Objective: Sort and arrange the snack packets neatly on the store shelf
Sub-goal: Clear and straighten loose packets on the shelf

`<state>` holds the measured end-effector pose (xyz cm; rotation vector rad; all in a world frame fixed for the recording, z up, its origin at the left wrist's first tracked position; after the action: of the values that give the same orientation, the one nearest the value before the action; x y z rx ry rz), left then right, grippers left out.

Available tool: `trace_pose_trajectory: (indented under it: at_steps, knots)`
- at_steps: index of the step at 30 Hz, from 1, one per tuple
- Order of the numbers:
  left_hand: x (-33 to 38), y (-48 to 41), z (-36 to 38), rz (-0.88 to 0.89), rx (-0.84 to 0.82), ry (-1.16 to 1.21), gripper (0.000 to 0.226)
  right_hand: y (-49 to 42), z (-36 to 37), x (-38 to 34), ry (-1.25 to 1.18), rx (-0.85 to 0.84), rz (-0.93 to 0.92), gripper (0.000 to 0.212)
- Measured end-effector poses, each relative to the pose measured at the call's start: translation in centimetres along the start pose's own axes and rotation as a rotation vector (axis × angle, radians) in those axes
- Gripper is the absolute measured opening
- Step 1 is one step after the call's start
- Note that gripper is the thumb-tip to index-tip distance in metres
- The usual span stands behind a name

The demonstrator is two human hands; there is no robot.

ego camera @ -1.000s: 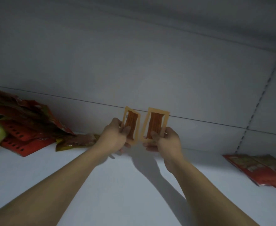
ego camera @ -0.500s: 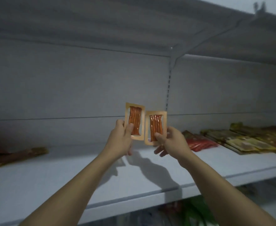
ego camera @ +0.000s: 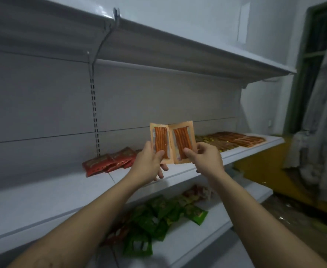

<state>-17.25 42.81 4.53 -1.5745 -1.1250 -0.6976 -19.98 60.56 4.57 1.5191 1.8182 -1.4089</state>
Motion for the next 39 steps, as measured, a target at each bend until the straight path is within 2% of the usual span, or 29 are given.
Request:
trace_pose_trajectory:
  at_steps: [9, 13, 17, 19, 25, 30, 34, 39]
  knots:
    - [2.3, -3.6, 12.9, -0.002, -0.023, 0.055, 0.015, -0.7, -13.2, 8.2, 0.058, 0.18, 0.171, 0.013]
    - [1.8, -5.9, 17.4, -0.022, -0.028, 0.099, 0.014, -0.6, -16.5, 12.1, 0.05, 0.25, 0.257, 0.012]
    - [1.1, -8.9, 22.1, -0.029, -0.093, 0.145, 0.003, -1.8, -18.6, 15.8, 0.134, 0.291, 0.337, 0.016]
    - [1.2, -10.7, 24.6, -0.019, -0.135, 0.183, 0.01, -3.2, -19.8, 17.6, 0.159, 0.315, 0.36, 0.016]
    - [0.2, -17.8, 32.1, -0.062, -0.226, 0.297, 0.02, -10.2, -22.8, 23.0, 0.255, 0.337, 0.364, 0.018]
    - [-1.7, -26.4, 36.6, -0.111, -0.237, 0.335, 0.013, -19.2, -25.0, 27.1, 0.318, 0.324, 0.37, 0.018]
    - [-2.5, -33.8, 38.0, -0.137, -0.152, 0.373, 0.006, -26.6, -26.4, 29.5, 0.329, 0.313, 0.344, 0.016]
    - [-3.2, -39.8, 39.3, -0.149, -0.086, 0.345, 0.011, -32.8, -27.5, 31.2, 0.298, 0.325, 0.282, 0.016]
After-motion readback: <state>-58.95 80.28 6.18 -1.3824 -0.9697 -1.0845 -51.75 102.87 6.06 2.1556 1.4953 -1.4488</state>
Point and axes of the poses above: each hand's wrist, its own y-axis away from the middle knuckle, its own z-axis out of the palm, x = y × z, the point moved 1 cm from there along -y, towards the middle knuckle, and after that the axes turned 10 degrees about y, right-handed, at the moved point
